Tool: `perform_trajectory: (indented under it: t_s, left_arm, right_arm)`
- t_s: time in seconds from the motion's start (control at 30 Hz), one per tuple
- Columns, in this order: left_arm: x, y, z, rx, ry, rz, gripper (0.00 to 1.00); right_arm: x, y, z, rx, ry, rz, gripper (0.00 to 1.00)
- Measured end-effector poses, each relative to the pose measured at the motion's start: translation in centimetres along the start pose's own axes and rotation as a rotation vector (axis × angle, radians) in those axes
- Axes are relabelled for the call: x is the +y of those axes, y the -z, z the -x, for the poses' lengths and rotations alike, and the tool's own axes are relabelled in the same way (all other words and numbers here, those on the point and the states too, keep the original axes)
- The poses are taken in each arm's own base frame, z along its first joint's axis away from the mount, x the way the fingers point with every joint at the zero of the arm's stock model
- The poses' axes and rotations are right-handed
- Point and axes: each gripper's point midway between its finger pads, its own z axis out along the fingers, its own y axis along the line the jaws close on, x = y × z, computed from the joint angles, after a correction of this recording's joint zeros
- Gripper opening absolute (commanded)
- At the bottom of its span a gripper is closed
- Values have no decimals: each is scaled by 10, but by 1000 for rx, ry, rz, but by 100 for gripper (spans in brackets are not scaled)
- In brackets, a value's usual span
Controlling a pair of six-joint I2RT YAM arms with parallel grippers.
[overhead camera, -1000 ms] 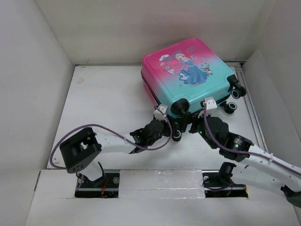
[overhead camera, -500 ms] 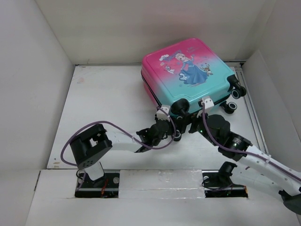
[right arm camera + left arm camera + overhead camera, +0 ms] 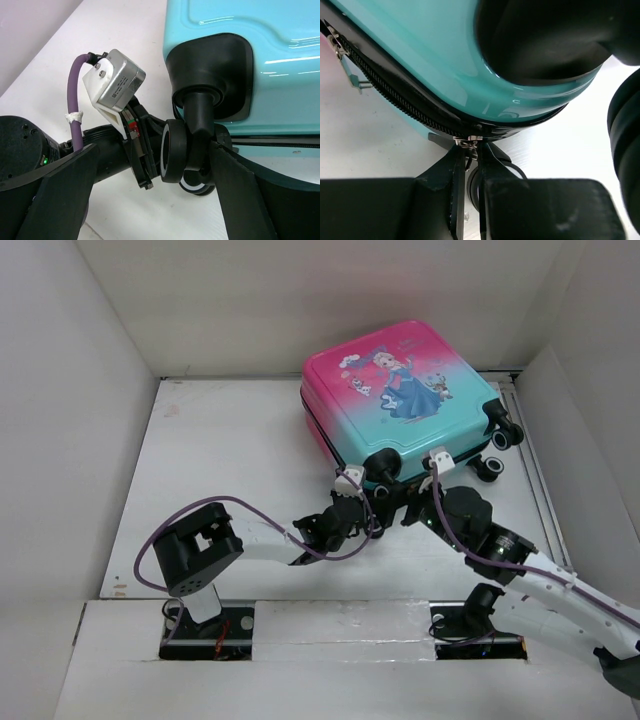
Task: Pack the luggage
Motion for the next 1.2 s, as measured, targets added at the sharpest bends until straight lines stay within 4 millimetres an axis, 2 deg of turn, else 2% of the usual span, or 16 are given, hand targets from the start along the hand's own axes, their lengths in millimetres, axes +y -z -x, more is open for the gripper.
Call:
perform_trajectory:
  t_s: [0.17,0.47,0.57,0.73,0.8,1.0,1.1,1.2]
  left_arm:
    - [4,2,1,-11,-1,8,0]
    - [21,14,14,-65,10,32,0]
    - [24,18,18,-76,14,33,0]
    - [26,22,19,-80,17,32,0]
    - [26,22,19,-80,16,31,0]
    - [26,22,19,-80,14,32,0]
    - [26,22,19,-80,13,32,0]
    - [26,22,19,-80,13,32,0]
  right_arm:
    - [-2,-6,-2,23,3,-15,100]
    - [2,-32,2,107,21,-44,100]
    - [1,-34,0,114,23,-52,100]
    - [-41,-23,-19,123,23,-196,100]
    - [-47,-18,-24,141,27,-218,100]
    - [-42,-18,-18,130,27,-189,100]
    - [-36,-32,-23,174,44,-159,100]
    - [-31,-48,-36,230,59,-129,100]
